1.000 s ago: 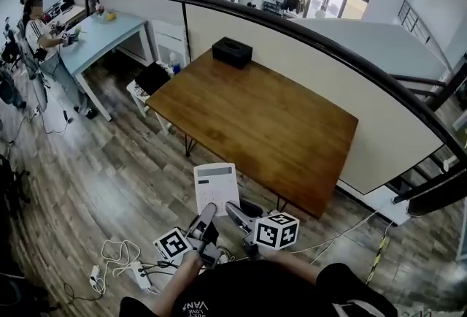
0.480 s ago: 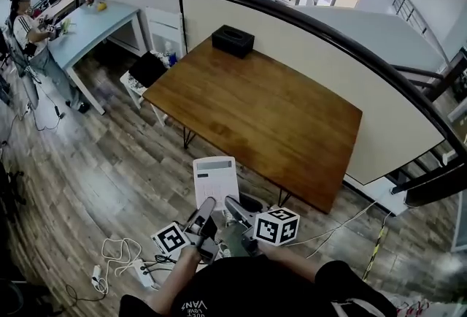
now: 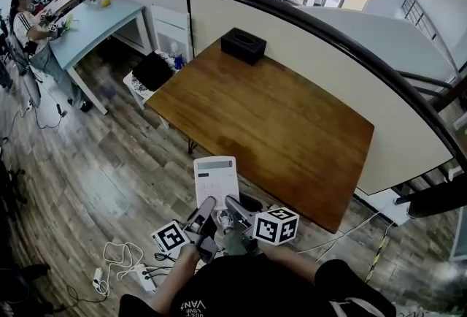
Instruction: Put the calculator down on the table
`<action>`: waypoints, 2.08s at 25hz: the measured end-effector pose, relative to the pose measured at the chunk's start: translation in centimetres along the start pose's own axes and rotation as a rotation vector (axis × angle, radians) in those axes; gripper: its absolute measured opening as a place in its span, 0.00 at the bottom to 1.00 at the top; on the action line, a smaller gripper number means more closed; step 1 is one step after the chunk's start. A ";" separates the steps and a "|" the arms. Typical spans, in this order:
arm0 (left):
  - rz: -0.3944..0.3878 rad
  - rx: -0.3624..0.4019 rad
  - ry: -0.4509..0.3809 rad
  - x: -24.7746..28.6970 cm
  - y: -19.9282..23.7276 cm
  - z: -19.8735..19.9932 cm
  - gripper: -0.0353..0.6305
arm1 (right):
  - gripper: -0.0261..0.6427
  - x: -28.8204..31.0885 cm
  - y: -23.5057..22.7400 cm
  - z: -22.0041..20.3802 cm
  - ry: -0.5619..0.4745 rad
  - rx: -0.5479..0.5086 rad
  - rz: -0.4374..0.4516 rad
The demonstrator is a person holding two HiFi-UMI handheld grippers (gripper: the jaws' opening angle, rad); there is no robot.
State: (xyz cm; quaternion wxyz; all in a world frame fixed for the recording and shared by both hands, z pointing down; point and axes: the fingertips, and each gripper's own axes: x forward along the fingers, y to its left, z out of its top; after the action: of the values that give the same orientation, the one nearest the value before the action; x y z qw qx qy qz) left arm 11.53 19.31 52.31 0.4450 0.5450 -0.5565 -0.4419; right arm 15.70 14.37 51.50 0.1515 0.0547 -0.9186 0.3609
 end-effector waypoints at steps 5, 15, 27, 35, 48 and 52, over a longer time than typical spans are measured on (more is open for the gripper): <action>-0.001 -0.004 -0.007 3.0 0.6 3.1 0.15 | 0.28 3.0 -1.5 2.6 0.008 0.000 0.006; 0.004 0.000 0.004 9.2 1.3 7.7 0.15 | 0.28 7.3 -5.1 8.0 -0.006 0.011 0.006; -0.001 -0.022 0.062 12.7 3.2 11.9 0.15 | 0.28 11.8 -7.1 10.4 -0.016 0.034 -0.036; -0.046 -0.036 0.232 15.5 4.9 17.7 0.15 | 0.28 17.1 -7.7 12.7 -0.109 0.071 -0.163; -0.092 -0.006 0.502 18.3 7.2 26.5 0.15 | 0.28 25.0 -7.1 15.2 -0.284 0.168 -0.347; -0.096 -0.007 0.554 18.7 8.0 28.6 0.15 | 0.28 27.1 -7.0 15.5 -0.326 0.190 -0.384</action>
State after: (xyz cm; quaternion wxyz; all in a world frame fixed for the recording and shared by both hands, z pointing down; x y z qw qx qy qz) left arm -18.28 0.90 54.28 0.5604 0.6694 -0.3857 -0.2985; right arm -12.24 -0.99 53.90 0.0615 0.2993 -0.8656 0.3966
